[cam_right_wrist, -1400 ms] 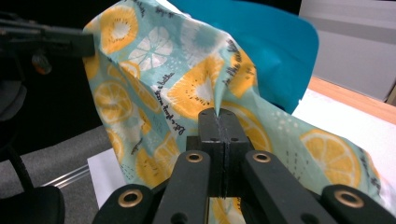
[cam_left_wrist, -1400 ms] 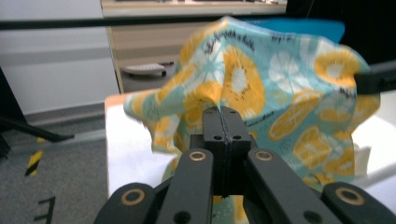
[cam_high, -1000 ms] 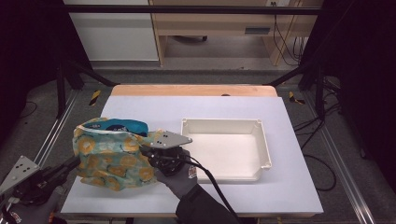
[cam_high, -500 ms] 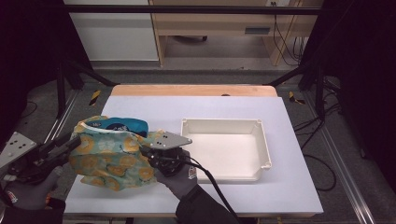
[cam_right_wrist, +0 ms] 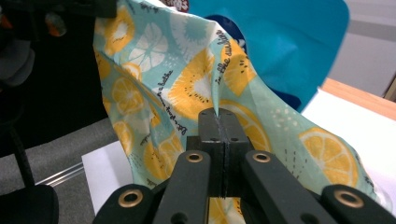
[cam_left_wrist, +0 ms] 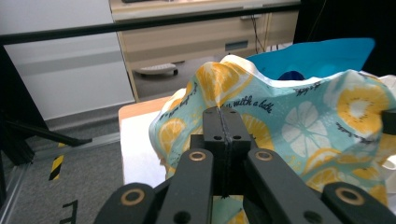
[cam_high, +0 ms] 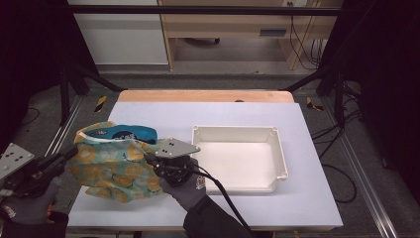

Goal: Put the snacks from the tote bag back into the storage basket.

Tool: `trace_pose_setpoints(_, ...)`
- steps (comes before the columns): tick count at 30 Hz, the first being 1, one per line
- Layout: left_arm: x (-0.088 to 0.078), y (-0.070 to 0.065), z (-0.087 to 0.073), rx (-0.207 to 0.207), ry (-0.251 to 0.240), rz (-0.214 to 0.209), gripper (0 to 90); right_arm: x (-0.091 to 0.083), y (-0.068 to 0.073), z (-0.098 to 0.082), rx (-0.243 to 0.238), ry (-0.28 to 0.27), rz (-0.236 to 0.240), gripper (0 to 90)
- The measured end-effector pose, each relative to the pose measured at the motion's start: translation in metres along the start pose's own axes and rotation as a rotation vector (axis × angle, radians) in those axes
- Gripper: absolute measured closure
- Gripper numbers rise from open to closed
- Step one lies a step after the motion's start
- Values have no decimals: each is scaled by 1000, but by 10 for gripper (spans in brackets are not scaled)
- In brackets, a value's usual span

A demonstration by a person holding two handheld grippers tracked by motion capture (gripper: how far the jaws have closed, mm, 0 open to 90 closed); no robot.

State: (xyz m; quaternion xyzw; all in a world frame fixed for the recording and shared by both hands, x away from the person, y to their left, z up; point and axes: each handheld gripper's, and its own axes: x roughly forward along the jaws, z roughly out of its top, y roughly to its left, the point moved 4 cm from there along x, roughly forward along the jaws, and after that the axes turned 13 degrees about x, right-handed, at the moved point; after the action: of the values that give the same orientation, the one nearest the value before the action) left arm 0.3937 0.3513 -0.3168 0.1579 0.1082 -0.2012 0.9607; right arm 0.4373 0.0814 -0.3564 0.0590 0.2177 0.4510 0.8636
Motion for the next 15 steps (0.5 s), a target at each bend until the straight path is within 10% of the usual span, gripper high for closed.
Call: trace_pose_setpoints(15, -7, -12, -36, -42, 30, -41, 900, 5, 0, -11, -1, 33, -5, 900)
